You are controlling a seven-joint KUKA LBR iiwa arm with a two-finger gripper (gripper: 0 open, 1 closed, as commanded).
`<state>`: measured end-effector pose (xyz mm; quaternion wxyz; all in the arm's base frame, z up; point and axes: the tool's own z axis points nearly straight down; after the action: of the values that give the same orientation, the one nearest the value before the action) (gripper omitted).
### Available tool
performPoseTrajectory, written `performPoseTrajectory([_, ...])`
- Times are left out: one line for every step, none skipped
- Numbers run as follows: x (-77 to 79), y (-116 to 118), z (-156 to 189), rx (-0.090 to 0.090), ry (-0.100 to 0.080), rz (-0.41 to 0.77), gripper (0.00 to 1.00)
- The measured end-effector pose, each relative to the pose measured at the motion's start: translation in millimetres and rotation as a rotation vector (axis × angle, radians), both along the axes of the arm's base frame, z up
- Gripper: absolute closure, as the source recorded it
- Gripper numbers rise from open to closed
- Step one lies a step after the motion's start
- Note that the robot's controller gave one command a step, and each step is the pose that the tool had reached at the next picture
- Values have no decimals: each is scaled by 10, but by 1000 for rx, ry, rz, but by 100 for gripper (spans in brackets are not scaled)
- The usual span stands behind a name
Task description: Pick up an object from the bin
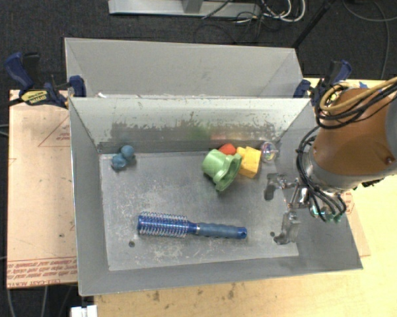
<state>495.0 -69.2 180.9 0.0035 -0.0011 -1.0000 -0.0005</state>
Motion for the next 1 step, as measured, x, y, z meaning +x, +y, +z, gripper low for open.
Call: performPoseTrajectory([327,713,-1152,3,-2,75,0])
